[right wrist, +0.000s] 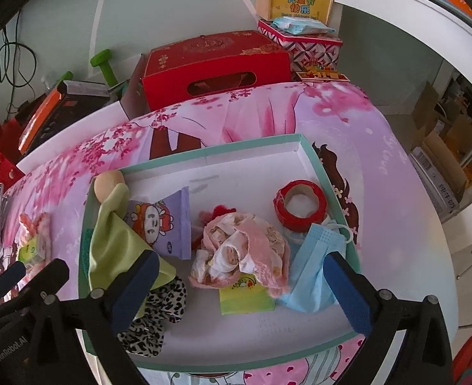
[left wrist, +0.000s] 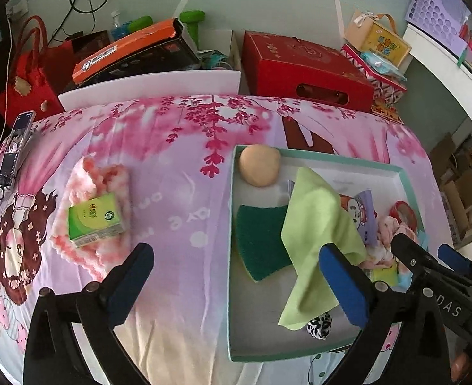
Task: Organize soft objects
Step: 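Move both tools back to the pink-white towel and green tissue pack on the bed, then grasp the green tissue pack with the right tool while the left tool grasps the pink-white towel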
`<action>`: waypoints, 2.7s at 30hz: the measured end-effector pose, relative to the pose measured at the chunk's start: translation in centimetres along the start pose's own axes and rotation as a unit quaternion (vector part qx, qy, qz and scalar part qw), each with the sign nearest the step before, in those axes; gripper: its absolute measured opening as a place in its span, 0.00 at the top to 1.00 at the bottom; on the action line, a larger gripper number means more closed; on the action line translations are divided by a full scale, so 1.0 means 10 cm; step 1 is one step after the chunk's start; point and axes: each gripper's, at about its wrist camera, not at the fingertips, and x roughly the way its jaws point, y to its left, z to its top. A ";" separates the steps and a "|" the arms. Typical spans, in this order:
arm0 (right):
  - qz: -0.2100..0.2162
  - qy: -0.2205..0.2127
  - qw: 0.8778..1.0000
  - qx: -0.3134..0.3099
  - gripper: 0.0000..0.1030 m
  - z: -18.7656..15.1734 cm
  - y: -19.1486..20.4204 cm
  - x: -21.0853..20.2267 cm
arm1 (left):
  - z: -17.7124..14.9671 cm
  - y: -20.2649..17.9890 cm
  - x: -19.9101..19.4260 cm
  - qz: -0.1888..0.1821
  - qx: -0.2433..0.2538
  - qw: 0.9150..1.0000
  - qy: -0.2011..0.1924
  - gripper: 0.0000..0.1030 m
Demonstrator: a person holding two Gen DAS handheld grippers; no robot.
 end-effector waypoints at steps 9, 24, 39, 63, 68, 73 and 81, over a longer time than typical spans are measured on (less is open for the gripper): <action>0.014 -0.019 1.000 -0.008 0.00 0.01 0.16 -0.08 | 0.06 0.27 -0.12 0.026 -0.019 0.999 -0.021 0.01; 0.047 -0.048 0.995 -0.068 0.00 -0.02 0.87 -0.20 | 0.04 1.44 -0.50 0.150 -0.102 0.980 -0.078 0.00; 0.077 -0.058 0.976 -0.196 0.00 -0.27 2.00 -0.25 | -0.18 2.28 -0.70 0.197 -0.189 0.958 -0.084 0.00; 0.173 -0.012 0.951 -0.257 0.00 -0.64 2.83 0.38 | -0.20 2.46 -0.18 0.143 -0.217 0.965 -0.029 0.00; 0.199 -0.004 0.949 -0.246 0.00 -0.62 2.90 0.43 | -0.17 2.46 -0.15 0.144 -0.210 0.967 -0.032 0.00; 0.225 0.000 0.948 -0.225 0.00 -0.55 2.93 0.47 | -0.16 2.49 -0.07 0.140 -0.211 0.967 -0.025 0.00; 0.240 0.010 0.944 -0.227 0.07 -0.57 3.02 0.55 | -0.22 2.64 0.24 0.132 -0.242 0.961 0.007 0.00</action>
